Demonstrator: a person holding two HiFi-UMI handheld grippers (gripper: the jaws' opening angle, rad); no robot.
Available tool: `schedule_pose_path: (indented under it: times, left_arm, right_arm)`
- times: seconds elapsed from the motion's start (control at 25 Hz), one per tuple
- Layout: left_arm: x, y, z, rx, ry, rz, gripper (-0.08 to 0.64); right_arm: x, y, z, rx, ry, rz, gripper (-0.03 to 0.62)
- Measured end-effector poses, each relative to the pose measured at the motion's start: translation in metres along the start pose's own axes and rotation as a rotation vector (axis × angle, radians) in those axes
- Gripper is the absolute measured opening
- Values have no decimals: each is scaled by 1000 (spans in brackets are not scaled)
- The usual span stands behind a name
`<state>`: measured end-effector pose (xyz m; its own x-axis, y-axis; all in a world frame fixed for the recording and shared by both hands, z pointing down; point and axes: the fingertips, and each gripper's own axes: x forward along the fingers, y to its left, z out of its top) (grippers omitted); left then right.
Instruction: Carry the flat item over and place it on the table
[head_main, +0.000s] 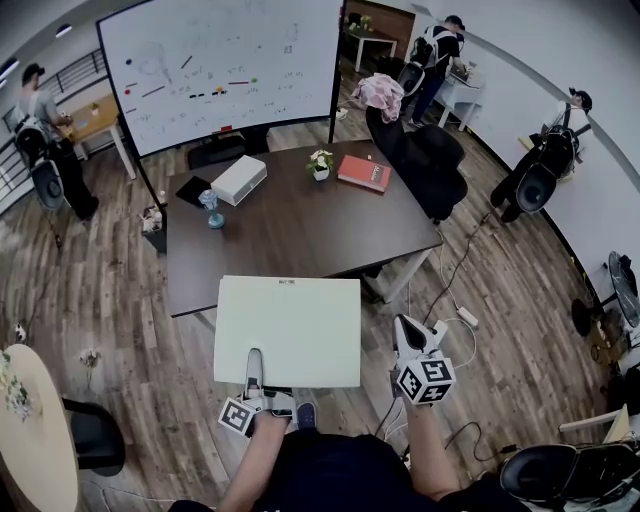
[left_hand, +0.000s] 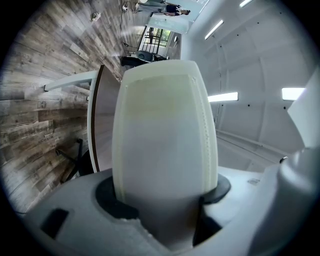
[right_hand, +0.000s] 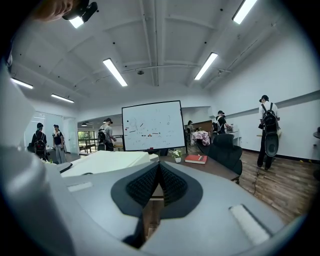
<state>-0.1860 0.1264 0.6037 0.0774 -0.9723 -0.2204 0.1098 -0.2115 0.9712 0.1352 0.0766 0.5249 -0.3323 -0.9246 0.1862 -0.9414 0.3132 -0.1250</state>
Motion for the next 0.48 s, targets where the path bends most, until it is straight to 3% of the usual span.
schedule_pose_path:
  times: [0.48]
  left_arm:
    - [36,22,29,-7,1,26,298]
  right_arm:
    - [41,9,7,-1,-4,-8,8]
